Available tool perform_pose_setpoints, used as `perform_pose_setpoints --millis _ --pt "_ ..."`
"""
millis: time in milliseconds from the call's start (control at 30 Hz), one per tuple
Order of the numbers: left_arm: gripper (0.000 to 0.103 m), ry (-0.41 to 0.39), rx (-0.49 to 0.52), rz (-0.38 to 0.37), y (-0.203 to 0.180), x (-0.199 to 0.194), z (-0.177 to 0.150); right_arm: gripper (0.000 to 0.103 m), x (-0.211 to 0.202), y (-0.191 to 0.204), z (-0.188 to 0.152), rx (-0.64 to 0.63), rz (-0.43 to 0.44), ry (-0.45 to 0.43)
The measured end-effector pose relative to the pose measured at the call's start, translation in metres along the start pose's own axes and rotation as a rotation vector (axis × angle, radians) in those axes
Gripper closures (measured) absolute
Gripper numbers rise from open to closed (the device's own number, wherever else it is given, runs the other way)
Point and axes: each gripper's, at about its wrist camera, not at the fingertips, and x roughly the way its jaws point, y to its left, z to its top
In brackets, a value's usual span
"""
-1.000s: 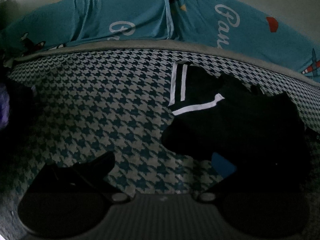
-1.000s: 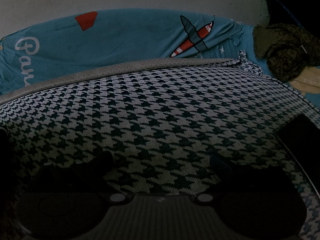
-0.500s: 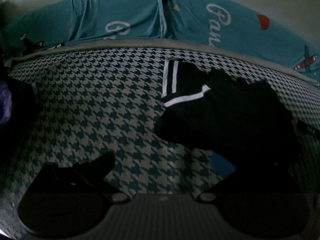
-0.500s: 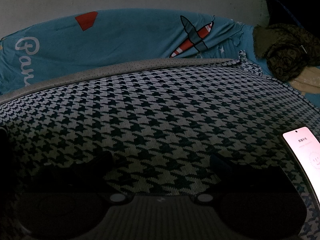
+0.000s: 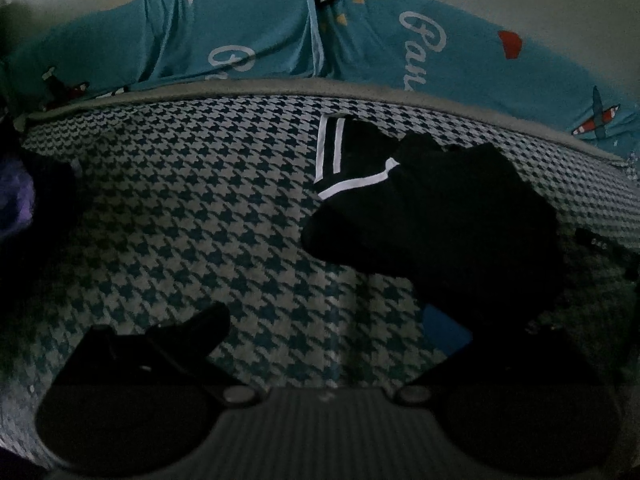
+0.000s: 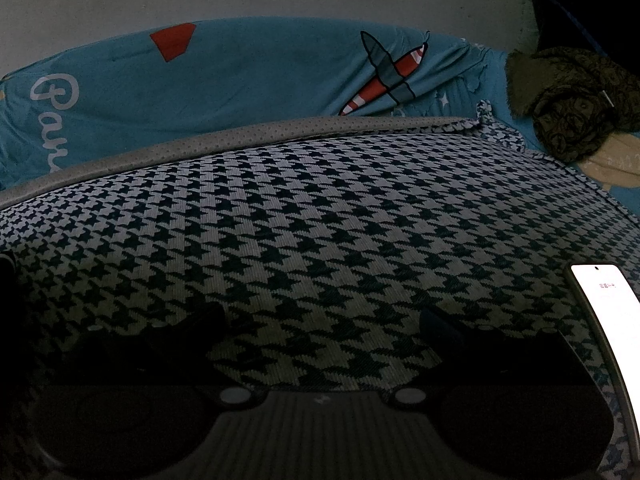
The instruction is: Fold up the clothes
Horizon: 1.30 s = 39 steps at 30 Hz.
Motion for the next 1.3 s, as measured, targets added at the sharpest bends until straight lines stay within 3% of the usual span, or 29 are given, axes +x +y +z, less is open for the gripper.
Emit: perform_pose_setpoints --millis 833,1300 --pt "0.0 0.035 -0.05 -0.021 0.001 -0.02 -0.032 0.0 0.002 0.0 0.002 -0.003 0.001 -0.001" --pt "0.0 0.018 -0.049 -0.01 0.001 -0.041 -0.042 0.0 -0.015 -0.001 0.004 -0.022 0.021 0.11"
